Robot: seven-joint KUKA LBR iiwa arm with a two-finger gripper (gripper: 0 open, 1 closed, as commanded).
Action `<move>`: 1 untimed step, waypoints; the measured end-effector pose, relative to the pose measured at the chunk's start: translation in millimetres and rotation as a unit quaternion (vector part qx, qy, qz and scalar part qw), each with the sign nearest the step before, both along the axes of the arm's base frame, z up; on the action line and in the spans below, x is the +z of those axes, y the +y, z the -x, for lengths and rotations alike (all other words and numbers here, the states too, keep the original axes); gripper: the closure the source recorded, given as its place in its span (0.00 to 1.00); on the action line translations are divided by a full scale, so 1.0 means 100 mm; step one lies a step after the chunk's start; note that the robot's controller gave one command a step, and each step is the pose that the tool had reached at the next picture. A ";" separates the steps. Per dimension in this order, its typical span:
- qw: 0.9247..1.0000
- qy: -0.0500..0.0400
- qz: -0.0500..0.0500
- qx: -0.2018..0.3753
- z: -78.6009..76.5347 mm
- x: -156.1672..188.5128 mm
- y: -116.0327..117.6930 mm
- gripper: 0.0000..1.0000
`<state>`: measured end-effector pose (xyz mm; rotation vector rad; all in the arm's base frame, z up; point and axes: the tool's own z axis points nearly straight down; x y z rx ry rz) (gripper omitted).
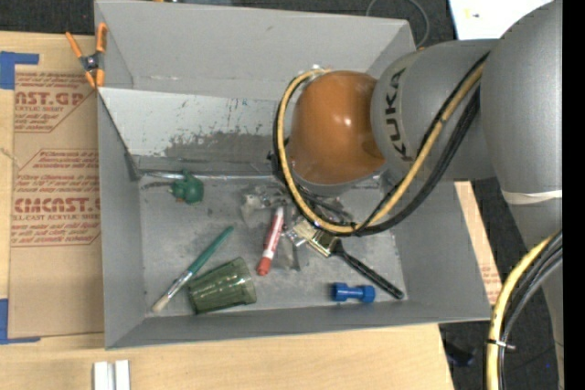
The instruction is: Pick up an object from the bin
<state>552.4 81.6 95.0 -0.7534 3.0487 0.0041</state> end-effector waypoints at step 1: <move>0.989 -0.001 0.000 0.147 0.01 0.04 0.11 0.00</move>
Offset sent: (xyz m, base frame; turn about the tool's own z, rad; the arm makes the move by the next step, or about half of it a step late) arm 0.0048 0.0060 -0.0250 -0.4578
